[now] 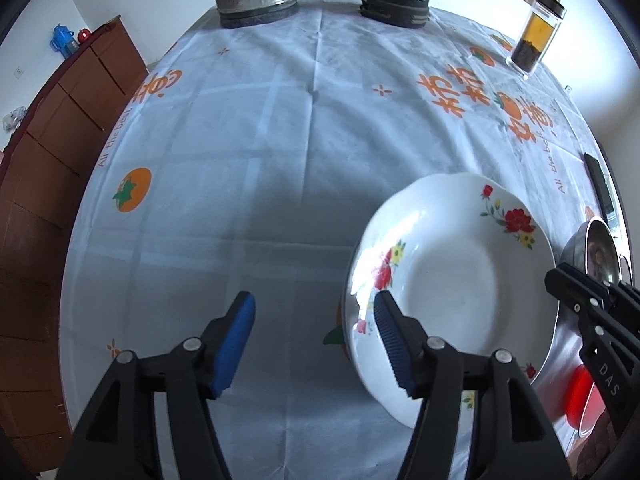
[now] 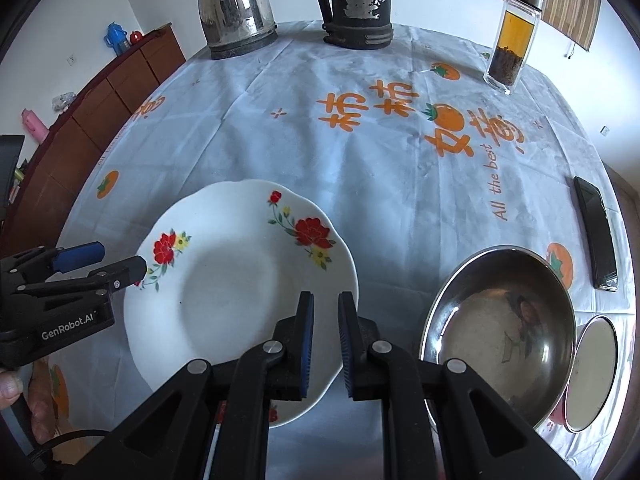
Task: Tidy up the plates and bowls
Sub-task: 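Open both tools and release the white red-flower plate rim, then move both tools toward the pink plastic bowl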
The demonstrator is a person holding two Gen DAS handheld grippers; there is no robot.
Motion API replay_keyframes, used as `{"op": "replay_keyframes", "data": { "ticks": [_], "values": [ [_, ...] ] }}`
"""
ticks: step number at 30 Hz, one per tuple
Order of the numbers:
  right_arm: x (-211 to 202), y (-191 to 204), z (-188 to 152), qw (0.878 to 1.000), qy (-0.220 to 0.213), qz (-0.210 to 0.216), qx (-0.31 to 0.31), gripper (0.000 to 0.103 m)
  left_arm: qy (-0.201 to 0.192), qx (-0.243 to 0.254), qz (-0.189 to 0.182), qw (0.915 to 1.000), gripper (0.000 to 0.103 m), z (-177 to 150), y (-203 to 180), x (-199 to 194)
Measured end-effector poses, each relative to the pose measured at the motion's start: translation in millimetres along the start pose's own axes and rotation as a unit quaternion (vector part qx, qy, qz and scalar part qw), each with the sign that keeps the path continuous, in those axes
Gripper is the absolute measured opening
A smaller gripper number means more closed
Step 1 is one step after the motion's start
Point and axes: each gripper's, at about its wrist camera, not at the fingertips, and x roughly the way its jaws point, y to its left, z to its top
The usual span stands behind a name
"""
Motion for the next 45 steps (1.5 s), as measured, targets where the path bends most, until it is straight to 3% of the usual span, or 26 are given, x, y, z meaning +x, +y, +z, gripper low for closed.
{"op": "replay_keyframes", "data": {
  "ticks": [18, 31, 36, 45],
  "values": [
    [-8.4, 12.2, -4.2, 1.0, -0.007, 0.025, 0.0, 0.014, -0.002, 0.005, 0.002, 1.0, 0.063, -9.7, 0.3, -10.0],
    [-24.7, 14.5, -16.0, 0.999, -0.016, 0.035, -0.001, 0.015, -0.003, 0.011, -0.017, 0.9998, 0.063, -21.7, -7.9, -27.6],
    [-42.2, 6.8, -28.6, 0.999, -0.027, 0.038, 0.007, 0.015, -0.004, 0.025, -0.037, 0.999, 0.063, -27.1, -22.1, -39.4],
    [-77.6, -41.1, -67.2, 0.997, -0.044, 0.024, 0.061, 0.015, -0.012, 0.097, -0.073, 0.9925, 0.063, -37.7, -81.7, -58.7]
  ]
}}
